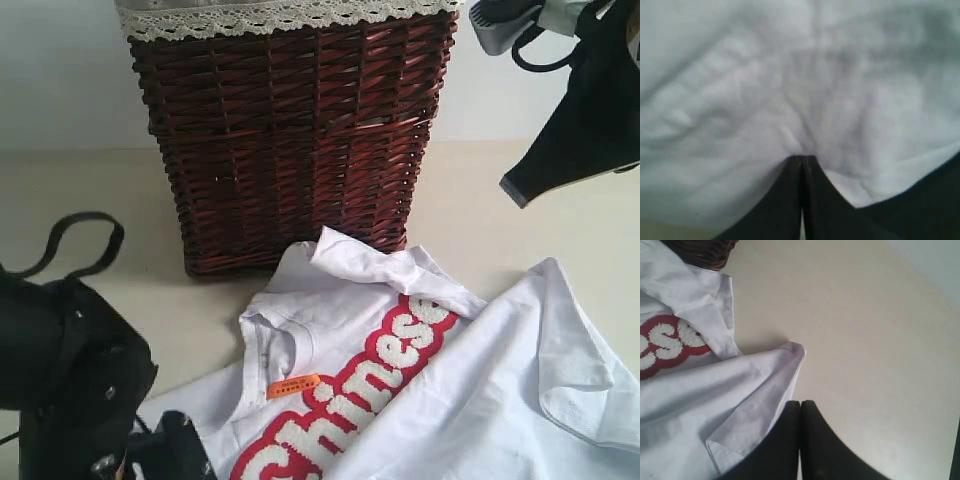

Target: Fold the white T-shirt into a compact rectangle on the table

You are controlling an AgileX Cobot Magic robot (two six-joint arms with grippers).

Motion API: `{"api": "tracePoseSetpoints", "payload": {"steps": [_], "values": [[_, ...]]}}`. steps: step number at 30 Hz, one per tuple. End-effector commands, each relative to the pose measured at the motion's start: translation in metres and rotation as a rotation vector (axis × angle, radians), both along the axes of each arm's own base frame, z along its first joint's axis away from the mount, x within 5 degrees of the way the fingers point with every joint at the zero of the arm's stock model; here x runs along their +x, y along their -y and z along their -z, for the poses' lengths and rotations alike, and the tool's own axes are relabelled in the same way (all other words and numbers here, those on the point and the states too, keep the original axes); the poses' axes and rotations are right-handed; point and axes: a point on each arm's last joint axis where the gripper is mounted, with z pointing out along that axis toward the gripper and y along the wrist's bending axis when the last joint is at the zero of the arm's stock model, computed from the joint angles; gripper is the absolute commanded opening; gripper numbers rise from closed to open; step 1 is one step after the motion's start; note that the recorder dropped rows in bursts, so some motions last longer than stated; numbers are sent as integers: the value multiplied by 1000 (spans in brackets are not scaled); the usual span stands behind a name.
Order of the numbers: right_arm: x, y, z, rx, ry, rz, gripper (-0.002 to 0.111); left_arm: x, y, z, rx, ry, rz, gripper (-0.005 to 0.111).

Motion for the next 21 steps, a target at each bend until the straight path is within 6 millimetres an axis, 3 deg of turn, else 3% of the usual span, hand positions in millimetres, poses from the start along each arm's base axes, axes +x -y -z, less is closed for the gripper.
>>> {"api": "tracePoseSetpoints", "payload": {"steps": [1, 8, 12, 14, 16, 18, 20, 21], "values": [[-1, 1, -3, 7, 14, -12, 0, -32, -2, 6, 65, -61, 84, 0], [-2, -1, -2, 16, 1, -26, 0, -49, 10, -7, -17, -26, 179, 0], [-2, -1, -2, 18, 3, -27, 0, -39, 26, -41, -242, 132, 196, 0], [-2, -1, -2, 20, 6, -30, 0, -24, 36, -57, -417, 293, 151, 0], [-1, -1, -2, 21, 7, -31, 0, -5, 36, -46, -446, 375, 84, 0], [-2, -1, -2, 25, 4, -30, 0, 10, 28, -32, -340, 392, 68, 12], [-2, -1, -2, 26, 5, -31, 0, 23, 34, -39, -346, 487, 8, 39], [-2, -1, -2, 26, 5, -31, 0, 29, 38, -43, -365, 527, -35, 60]]}}
